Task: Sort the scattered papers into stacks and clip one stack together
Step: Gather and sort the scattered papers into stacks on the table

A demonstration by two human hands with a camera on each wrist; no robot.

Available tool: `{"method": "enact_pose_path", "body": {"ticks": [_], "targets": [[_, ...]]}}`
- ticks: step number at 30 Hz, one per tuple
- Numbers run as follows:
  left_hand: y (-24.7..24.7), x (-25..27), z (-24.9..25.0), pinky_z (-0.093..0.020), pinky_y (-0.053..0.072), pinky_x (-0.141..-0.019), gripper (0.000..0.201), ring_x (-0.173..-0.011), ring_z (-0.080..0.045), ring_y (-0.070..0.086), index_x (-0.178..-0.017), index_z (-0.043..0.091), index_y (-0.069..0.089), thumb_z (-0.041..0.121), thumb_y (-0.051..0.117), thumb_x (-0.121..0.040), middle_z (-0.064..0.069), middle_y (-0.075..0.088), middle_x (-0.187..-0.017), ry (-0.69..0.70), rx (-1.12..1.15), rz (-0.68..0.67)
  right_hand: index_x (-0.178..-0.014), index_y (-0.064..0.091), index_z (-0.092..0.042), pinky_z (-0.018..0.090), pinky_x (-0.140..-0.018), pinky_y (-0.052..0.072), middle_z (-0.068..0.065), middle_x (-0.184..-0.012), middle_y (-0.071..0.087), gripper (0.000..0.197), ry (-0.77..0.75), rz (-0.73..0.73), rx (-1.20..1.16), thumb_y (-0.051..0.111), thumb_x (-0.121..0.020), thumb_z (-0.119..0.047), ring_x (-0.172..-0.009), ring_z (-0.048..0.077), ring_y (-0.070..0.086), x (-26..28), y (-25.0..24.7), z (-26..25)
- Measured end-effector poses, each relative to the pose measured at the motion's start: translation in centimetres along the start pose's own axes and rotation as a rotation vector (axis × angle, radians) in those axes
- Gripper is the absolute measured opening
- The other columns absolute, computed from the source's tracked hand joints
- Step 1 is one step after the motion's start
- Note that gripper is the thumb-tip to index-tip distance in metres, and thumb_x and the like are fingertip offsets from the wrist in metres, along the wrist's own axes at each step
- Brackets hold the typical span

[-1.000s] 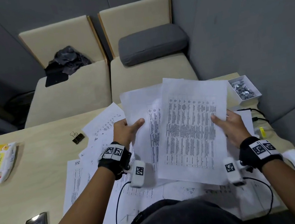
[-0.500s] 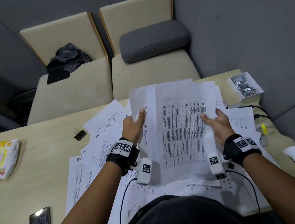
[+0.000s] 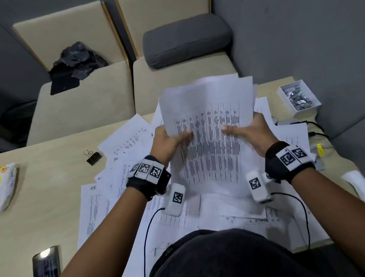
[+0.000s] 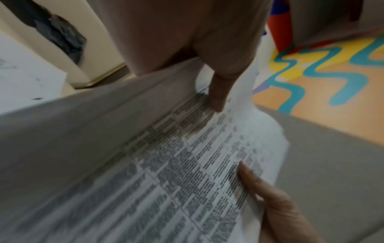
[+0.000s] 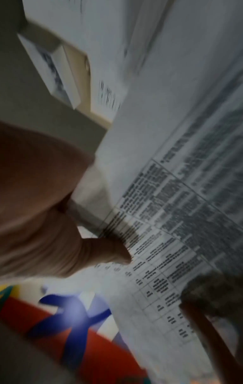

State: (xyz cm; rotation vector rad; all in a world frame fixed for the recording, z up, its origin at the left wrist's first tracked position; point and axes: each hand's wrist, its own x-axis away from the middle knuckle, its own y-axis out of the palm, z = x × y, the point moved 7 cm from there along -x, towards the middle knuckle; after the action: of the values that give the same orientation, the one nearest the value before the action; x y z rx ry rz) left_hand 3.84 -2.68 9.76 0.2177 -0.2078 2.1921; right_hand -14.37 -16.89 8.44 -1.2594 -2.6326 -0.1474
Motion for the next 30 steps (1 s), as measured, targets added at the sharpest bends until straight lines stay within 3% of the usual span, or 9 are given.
{"method": "enact_pose_path", "body": {"ticks": [3,5,9,12,13,17,20,25,30], "targets": [[-0.8,0.2,3.1,-0.046,0.055,-0.091,0.021,-0.099,-0.034,0.068,-0.102,0.005,0.07,-0.004,0.069,-0.082,-0.016,0.072,-0.104,0.111,0.161,0.024,-0.109,0.066,-0.017,0.04,-0.096,0.055,0.005,-0.107,0.075,0.062,-0.086,0.063,-0.063,0.093,-0.055,-0.03,-0.103,0.018,0.071,0.3,0.0,-3.2],[-1.5,0.4,3.9,-0.046,0.054,-0.092,0.026,-0.094,-0.028,0.069,-0.095,0.015,0.074,-0.005,0.069,-0.079,-0.008,0.074,-0.098,0.159,0.264,0.026,-0.102,0.062,-0.02,0.031,-0.09,0.056,0.0,-0.103,0.074,0.051,-0.082,0.098,-0.079,0.091,-0.061,-0.02,-0.097,0.012,0.071,0.4,0.0,-3.3],[-1.3,0.5,-0.7,-0.056,0.052,-0.093,0.029,-0.102,-0.035,0.066,-0.098,0.016,0.069,0.004,0.075,-0.073,-0.013,0.071,-0.104,0.008,0.147,-0.004,-0.115,0.06,-0.013,0.036,-0.091,0.055,0.008,-0.114,0.071,0.083,0.069,0.065,-0.005,0.095,-0.046,-0.043,-0.108,0.025,0.068,0.5,1.0,0.8],[-0.5,0.5,-4.8,-0.06,0.051,-0.09,0.022,-0.106,-0.036,0.064,-0.098,0.021,0.067,0.01,0.074,-0.081,-0.018,0.068,-0.11,-0.036,-0.046,-0.058,-0.095,0.064,-0.018,0.039,-0.089,0.056,0.022,-0.113,0.069,0.032,0.089,0.068,0.06,0.085,-0.072,-0.012,-0.106,0.034,0.067,0.5,1.8,3.5],[-0.3,0.5,-5.5,-0.06,0.052,-0.088,0.016,-0.105,-0.036,0.064,-0.097,0.021,0.066,0.016,0.072,-0.083,-0.019,0.068,-0.11,-0.017,-0.079,-0.06,-0.092,0.065,-0.019,0.042,-0.091,0.056,0.023,-0.111,0.07,0.027,0.088,0.077,0.07,0.082,-0.076,-0.006,-0.104,0.034,0.068,0.5,1.9,4.1],[-0.8,-0.5,-4.8,-0.055,0.055,-0.084,0.015,-0.098,-0.035,0.067,-0.102,0.009,0.067,0.02,0.06,-0.095,-0.021,0.069,-0.106,0.048,-0.249,0.043,-0.094,0.066,-0.018,0.026,-0.08,0.056,0.006,-0.103,0.07,0.026,0.098,0.083,0.178,0.075,-0.081,0.001,-0.086,0.01,0.066,-0.4,0.6,5.7],[-3.4,-1.5,-4.2,-0.055,0.055,-0.077,0.026,-0.087,-0.041,0.067,-0.092,-0.008,0.067,0.017,0.06,-0.094,-0.028,0.069,-0.094,0.025,-0.369,0.167,-0.116,0.064,-0.012,0.027,-0.086,0.052,0.004,-0.11,0.068,0.038,0.222,0.142,0.403,0.075,-0.081,-0.003,-0.1,0.019,0.066,-1.0,-3.5,9.3],[-8.2,-1.6,-6.4,-0.032,0.042,-0.068,0.017,-0.075,-0.026,0.055,-0.078,0.007,0.054,-0.004,0.047,-0.088,-0.014,0.06,-0.081,-0.061,-0.702,0.155,-0.135,0.051,-0.007,0.035,-0.103,0.044,0.016,-0.14,0.055,0.055,0.551,0.314,0.568,0.073,-0.084,-0.012,-0.126,0.032,0.054,1.3,-9.8,16.4],[-10.0,-0.5,-14.1,-0.029,0.04,-0.062,0.022,-0.073,-0.028,0.056,-0.068,0.009,0.051,-0.002,0.051,-0.088,-0.017,0.059,-0.078,-0.309,-0.914,-0.02,-0.144,0.039,-0.012,0.045,-0.102,0.049,0.014,-0.142,0.052,0.084,0.649,0.328,0.414,0.083,-0.074,-0.027,-0.122,0.032,0.055,0.9,-9.1,20.6]]}}
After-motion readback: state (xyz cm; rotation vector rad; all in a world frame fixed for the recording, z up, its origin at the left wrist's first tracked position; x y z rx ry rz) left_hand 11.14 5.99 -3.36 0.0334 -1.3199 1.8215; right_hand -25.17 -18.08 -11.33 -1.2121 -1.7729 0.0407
